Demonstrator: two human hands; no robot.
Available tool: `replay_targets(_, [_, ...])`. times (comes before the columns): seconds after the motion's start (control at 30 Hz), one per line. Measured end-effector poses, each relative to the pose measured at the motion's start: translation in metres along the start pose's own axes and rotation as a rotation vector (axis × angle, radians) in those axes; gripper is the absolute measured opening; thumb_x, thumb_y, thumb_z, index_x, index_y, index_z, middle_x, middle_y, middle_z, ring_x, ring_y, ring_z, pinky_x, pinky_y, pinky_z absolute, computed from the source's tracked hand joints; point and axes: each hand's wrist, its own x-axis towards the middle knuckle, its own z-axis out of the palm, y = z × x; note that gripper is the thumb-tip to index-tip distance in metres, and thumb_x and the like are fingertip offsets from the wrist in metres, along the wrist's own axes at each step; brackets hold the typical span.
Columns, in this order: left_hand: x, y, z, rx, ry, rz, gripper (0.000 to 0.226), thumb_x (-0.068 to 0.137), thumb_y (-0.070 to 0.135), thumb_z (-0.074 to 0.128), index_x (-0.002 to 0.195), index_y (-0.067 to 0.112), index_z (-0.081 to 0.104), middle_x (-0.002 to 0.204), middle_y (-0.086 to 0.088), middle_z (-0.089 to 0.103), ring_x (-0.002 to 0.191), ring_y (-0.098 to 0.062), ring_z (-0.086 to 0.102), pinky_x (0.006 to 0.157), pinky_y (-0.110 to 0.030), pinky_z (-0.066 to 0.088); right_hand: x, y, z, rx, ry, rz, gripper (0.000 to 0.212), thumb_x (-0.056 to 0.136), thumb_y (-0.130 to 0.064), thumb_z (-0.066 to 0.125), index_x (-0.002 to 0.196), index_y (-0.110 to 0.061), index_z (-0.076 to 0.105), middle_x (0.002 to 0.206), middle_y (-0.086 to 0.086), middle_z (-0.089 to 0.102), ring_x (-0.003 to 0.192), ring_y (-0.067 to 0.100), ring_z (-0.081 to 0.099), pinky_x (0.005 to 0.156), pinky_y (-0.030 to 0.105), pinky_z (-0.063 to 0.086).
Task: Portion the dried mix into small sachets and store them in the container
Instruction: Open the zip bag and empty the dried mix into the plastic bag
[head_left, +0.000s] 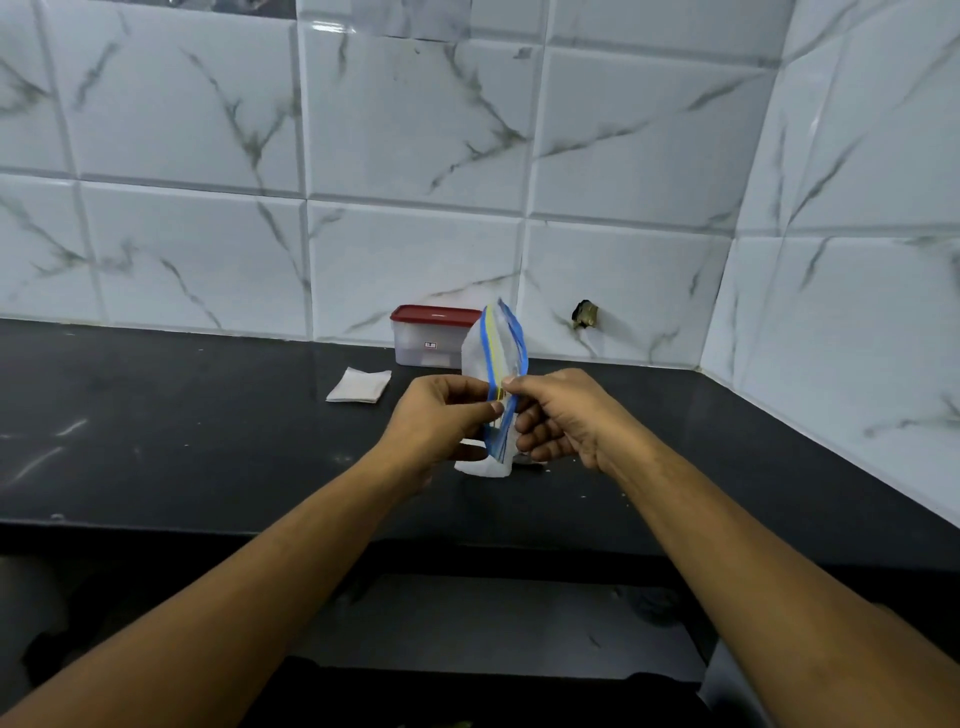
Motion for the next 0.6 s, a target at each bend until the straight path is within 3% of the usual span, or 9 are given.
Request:
replay_targets(0.1, [0.003,-0.005,-0.005,-0.002,0.090,-0.012,0.010,0.095,0.011,0.072,0.104,0.009,0.074,0.074,-0.001,0.072,0.055,-0.008,0.066,0.054,-0.029,0.057,0.001,0.000,-0.001,0.017,0.023,-0.014,0.022,0.102,-0.020,0.059,0.093,-0.001,0.067,0.061,0.006,0.066,0.046,0.015,0.062,0.046,0.026,0.053])
replay_targets(0.23, [0.004,-0.009,-0.012,-0.065,0.159,-0.022,0.008,0.096,0.015,0.072,0.097,0.007,0.073,0.083,-0.010,0.072,0.056,-0.013,0.065,0.056,-0.033,0.060,0.002,0.002,-0.006,0.177,-0.043,0.019,0.018,0.100,-0.018,0.063,0.093,-0.001,0.067,0.066,0.009,0.070,0.047,0.015,0.064,0.044,0.026,0.054])
replay_targets(0.33, [0.008,-0.009,-0.014,-0.239,0.182,-0.089,0.009,0.095,0.012,0.073,0.093,0.005,0.070,0.085,-0.015,0.072,0.061,-0.018,0.068,0.061,-0.033,0.063,0.005,0.002,-0.010,0.363,-0.107,0.056,0.015,0.099,-0.013,0.065,0.092,0.001,0.068,0.070,0.012,0.074,0.051,0.015,0.069,0.047,0.026,0.059])
replay_targets(0.47, [0.016,-0.010,-0.017,-0.547,0.251,-0.188,0.006,0.097,0.009,0.069,0.094,0.006,0.066,0.081,-0.011,0.074,0.061,-0.015,0.072,0.054,-0.026,0.061,0.009,0.005,-0.014,0.543,-0.130,0.074,0.007,0.096,-0.001,0.064,0.094,0.003,0.069,0.078,0.017,0.077,0.064,0.021,0.077,0.052,0.029,0.062])
replay_targets(0.6, [0.024,-0.007,-0.018,-0.779,0.283,-0.272,0.007,0.102,0.006,0.060,0.098,0.001,0.063,0.065,-0.009,0.074,0.053,-0.014,0.072,0.048,-0.024,0.058,0.014,0.008,-0.012,0.664,-0.086,0.085,0.010,0.097,0.005,0.058,0.098,0.005,0.069,0.086,0.021,0.077,0.073,0.025,0.079,0.060,0.031,0.065])
